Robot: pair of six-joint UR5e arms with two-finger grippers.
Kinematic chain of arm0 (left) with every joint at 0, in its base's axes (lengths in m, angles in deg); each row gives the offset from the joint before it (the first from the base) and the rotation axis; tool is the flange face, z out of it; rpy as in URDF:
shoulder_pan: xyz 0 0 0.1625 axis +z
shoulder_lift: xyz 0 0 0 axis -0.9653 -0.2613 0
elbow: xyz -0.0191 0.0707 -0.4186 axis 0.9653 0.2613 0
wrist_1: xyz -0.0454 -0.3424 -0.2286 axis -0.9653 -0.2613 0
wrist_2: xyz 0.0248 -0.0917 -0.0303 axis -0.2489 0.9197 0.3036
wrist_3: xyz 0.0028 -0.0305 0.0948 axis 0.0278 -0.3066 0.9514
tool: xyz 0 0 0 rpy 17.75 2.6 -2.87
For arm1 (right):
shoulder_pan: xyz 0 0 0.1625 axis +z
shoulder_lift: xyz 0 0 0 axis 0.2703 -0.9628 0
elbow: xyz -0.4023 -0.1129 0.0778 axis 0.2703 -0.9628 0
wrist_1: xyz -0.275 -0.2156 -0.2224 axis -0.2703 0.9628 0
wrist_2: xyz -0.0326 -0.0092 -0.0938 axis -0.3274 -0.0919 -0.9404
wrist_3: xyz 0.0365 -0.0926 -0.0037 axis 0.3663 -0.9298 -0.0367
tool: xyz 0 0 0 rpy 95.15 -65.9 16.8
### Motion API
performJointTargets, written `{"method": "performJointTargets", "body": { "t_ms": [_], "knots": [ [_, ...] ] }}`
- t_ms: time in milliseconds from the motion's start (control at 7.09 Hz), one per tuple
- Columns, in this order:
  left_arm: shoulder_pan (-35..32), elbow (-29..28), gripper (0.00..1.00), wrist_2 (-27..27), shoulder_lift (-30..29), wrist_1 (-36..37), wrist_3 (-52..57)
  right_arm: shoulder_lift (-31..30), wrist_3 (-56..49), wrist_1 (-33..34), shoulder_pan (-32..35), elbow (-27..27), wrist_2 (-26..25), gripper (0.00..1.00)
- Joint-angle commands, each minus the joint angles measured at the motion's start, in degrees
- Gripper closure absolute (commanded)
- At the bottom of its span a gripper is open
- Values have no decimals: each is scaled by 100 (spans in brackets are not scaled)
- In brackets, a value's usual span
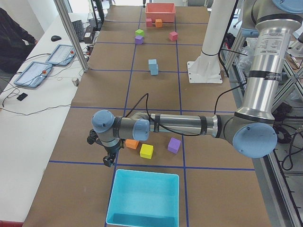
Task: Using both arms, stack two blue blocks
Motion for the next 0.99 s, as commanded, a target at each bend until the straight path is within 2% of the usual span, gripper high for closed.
{"method": "performJointTargets", "body": {
  "t_ms": [0, 846],
  "knots": [
    [-116, 3, 0, -5, 199, -45, 15, -21, -5, 7, 15, 17, 9, 0],
    [-117, 21, 0, -5, 287, -45, -29, -30, 4, 7, 23, 61, 26, 0]
  ]
}}
